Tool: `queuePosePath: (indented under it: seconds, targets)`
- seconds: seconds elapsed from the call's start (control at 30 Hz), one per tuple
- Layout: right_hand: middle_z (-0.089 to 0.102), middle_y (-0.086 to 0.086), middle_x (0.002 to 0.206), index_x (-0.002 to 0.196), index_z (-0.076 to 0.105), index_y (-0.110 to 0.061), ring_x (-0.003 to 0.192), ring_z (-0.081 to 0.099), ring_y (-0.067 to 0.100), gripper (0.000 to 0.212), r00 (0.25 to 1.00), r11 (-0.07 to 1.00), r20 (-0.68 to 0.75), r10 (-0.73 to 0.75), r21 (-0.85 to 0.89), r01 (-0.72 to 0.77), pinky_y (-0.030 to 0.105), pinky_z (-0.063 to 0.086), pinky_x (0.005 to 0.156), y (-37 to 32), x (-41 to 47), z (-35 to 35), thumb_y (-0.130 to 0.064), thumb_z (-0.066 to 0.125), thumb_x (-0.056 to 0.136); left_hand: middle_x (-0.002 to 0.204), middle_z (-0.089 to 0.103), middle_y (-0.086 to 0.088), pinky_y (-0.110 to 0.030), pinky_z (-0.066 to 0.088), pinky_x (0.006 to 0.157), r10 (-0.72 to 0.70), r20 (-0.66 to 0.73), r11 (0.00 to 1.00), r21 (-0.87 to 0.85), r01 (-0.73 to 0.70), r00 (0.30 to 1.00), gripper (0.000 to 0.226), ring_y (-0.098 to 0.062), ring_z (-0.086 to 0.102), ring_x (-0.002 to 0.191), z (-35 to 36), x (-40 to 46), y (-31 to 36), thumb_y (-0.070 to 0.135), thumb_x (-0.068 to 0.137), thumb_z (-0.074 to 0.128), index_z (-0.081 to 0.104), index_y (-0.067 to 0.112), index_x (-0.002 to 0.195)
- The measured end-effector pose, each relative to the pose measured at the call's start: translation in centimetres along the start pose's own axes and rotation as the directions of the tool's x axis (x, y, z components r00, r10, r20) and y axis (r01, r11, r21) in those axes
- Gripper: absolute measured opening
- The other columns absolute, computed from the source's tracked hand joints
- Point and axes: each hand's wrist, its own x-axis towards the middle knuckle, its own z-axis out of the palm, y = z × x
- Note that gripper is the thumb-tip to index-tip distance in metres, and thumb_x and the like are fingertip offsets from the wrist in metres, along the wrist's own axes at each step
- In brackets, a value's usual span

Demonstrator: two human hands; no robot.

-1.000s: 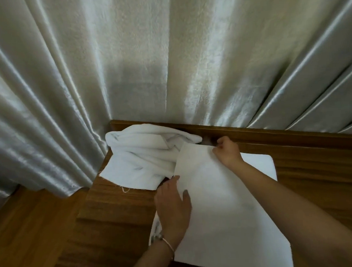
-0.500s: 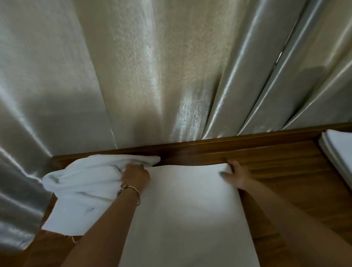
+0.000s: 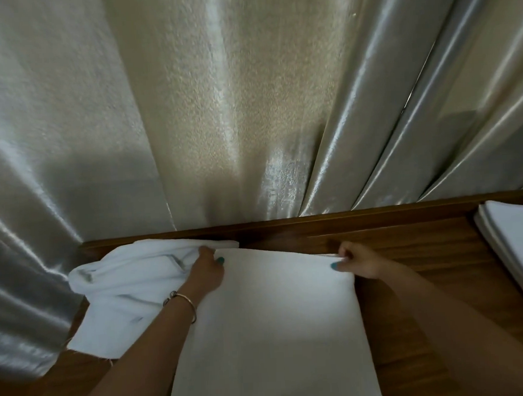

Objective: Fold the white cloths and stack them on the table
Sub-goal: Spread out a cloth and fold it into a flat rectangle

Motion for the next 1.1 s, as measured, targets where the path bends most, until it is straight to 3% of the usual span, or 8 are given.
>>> queuePosePath:
  seconds: [0.07,0.17,0.3,0.53,0.67,0.83,0.93,1.1]
  targets:
    - [0.061,0.005,0.09,0.086,0.06,-0.013,0.086,0.058,0.019,0.012,0.998,0.997,-0.017,-0.067,-0.037,0.066,0.027,0.045,0.074,0.2,-1.2,-1.6,-0.019,0.071,0.085,0.101,0.056,-0.011,-0.02,0.036,0.074,0.047,0.017,0.998,-0.036,-0.047,0.999,0.008,-0.023,0.05,0.095,-0.6,-1.0,0.4,0.011,0.098,0.044,0.046,0.009,0.106]
    - [0.066,-0.001,0.09,0.079,0.065,-0.025,0.091,0.062,0.018,0.011,0.993,0.991,-0.066,-0.102,-0.093,0.095,0.033,0.051,0.083,-0.2,-3.7,-4.6,-0.018,0.073,0.083,0.115,0.056,-0.017,-0.024,0.035,0.079,0.098,-0.005,0.994,-0.055,-0.098,0.995,0.017,-0.03,0.055,0.105,-2.1,-2.8,2.2,0.01,0.098,0.043,0.049,0.006,0.114]
    - [0.066,0.002,0.081,0.07,0.062,-0.027,0.079,0.063,0.018,0.02,0.955,0.984,-0.245,-0.168,-0.105,0.147,0.022,0.047,0.07,-1.8,-7.7,-9.8,-0.016,0.076,0.079,0.127,0.054,-0.017,-0.032,0.037,0.092,0.182,-0.101,0.975,-0.11,-0.193,0.978,0.027,-0.035,0.05,0.117,-4.7,-5.7,5.8,0.011,0.098,0.043,0.05,0.003,0.123]
    - [0.062,-0.009,0.058,0.068,0.065,-0.026,0.055,0.057,0.006,0.017,0.83,0.93,-0.423,-0.364,-0.207,0.303,0.028,0.047,0.06,-4.5,-13.3,-20.6,-0.031,0.073,0.082,0.11,0.059,-0.008,-0.033,0.048,0.079,0.393,-0.159,0.882,-0.212,-0.42,0.906,0.023,-0.023,0.057,0.098,-9.5,-12.8,15.1,0.029,0.1,0.039,0.05,0.017,0.117]
    - [0.06,-0.007,0.057,0.067,0.067,-0.02,0.057,0.056,0.009,0.026,0.747,0.856,-0.433,-0.504,-0.37,0.362,0.032,0.045,0.062,-5.4,-16.5,-25.5,-0.03,0.062,0.091,0.106,0.059,-0.003,-0.018,0.037,0.067,0.431,-0.253,0.838,-0.244,-0.489,0.866,0.03,-0.013,0.053,0.092,-10.2,-15.7,18.8,0.032,0.101,0.034,0.054,0.013,0.111]
    - [0.069,-0.003,0.076,0.083,0.071,-0.019,0.071,0.061,0.015,0.029,0.717,0.676,-0.309,-0.625,-0.674,0.299,0.035,0.049,0.069,-5.5,-19.9,-30.0,-0.04,0.053,0.094,0.086,0.061,-0.003,-0.022,0.038,0.061,0.544,-0.415,0.755,-0.136,-0.641,0.729,0.015,-0.014,0.051,0.072,-10.3,-17.6,21.3,0.014,0.095,0.049,0.063,0.018,0.093]
    - [0.056,0.001,0.06,0.062,0.055,-0.018,0.059,0.051,0.017,0.045,0.712,0.657,-0.344,-0.612,-0.723,0.215,0.038,0.043,0.061,-5.2,-21.0,-31.5,-0.042,0.043,0.098,0.077,0.061,-0.005,-0.026,0.039,0.061,0.587,-0.361,0.745,-0.109,-0.658,0.725,0.018,-0.016,0.05,0.068,-10.2,-18.1,21.6,0.016,0.092,0.057,0.067,0.028,0.082]
    - [0.051,0.01,0.055,0.049,0.039,-0.015,0.063,0.053,0.031,0.046,0.635,0.715,-0.512,-0.578,-0.693,0.092,0.039,0.046,0.059,-5.1,-22.0,-31.0,-0.029,0.049,0.092,0.094,0.071,-0.008,-0.039,0.052,0.087,0.58,-0.032,0.814,0.04,-0.579,0.814,0.025,-0.025,0.064,0.091,-10.0,-18.5,22.0,0.011,0.087,0.064,0.072,0.031,0.077]
